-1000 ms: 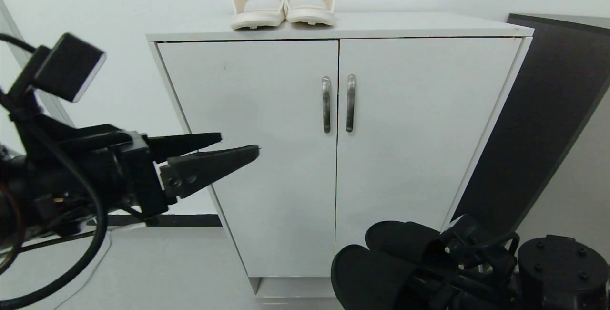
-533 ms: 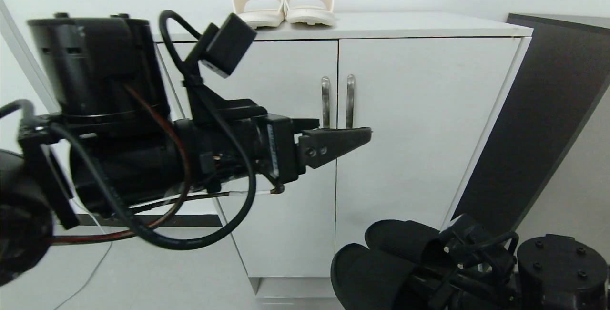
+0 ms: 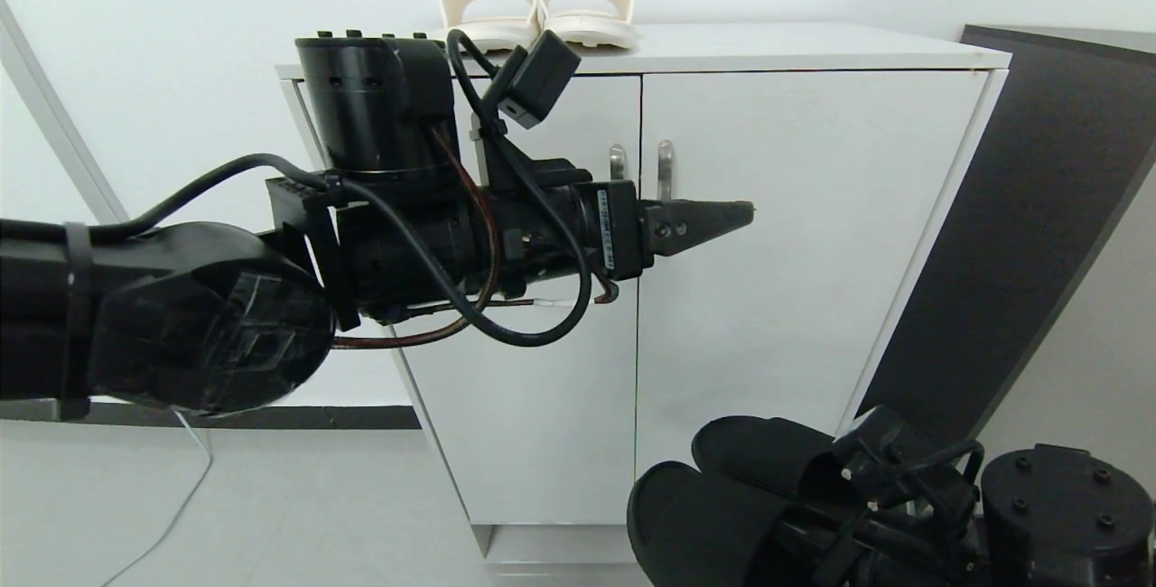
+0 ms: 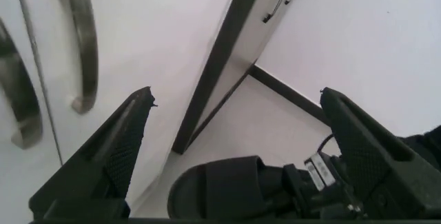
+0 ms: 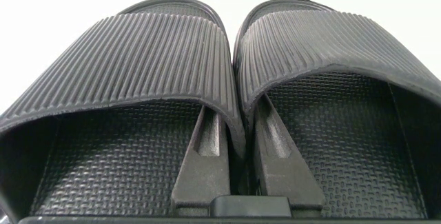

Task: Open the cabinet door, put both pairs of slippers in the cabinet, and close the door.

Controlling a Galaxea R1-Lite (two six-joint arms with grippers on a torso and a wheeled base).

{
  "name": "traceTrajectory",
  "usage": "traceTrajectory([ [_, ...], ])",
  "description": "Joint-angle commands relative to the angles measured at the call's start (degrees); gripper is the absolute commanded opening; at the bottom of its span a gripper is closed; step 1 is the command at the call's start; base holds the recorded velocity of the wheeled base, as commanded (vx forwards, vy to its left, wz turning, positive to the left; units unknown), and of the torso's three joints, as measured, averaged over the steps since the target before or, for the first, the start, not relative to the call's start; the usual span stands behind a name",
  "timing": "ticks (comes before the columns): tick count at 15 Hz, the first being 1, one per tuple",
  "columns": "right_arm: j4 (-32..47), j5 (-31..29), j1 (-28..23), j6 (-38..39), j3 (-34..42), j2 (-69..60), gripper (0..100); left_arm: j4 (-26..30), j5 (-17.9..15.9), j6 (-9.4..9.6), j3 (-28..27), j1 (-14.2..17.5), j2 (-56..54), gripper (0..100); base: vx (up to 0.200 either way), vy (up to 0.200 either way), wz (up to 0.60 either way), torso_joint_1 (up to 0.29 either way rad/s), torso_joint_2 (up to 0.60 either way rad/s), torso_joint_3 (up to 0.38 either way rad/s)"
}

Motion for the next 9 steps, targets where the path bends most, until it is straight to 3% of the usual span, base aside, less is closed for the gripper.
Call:
traceTrajectory([
  [1,-0.02,-0.05,0.13,-0.07,0.00,-0.03,0,-0.55,-0.23,-0.30,-1.57,1.29,1.99,100,0.000,0.000,0.00,0.000,0.00,0.000],
  [9,-0.02,-0.05,0.22,-1.21,0.09,-0.03,0,-0.73,6.36,-0.04,-8.69,3.05,8.58,100,0.000,0.000,0.00,0.000,0.00,0.000],
])
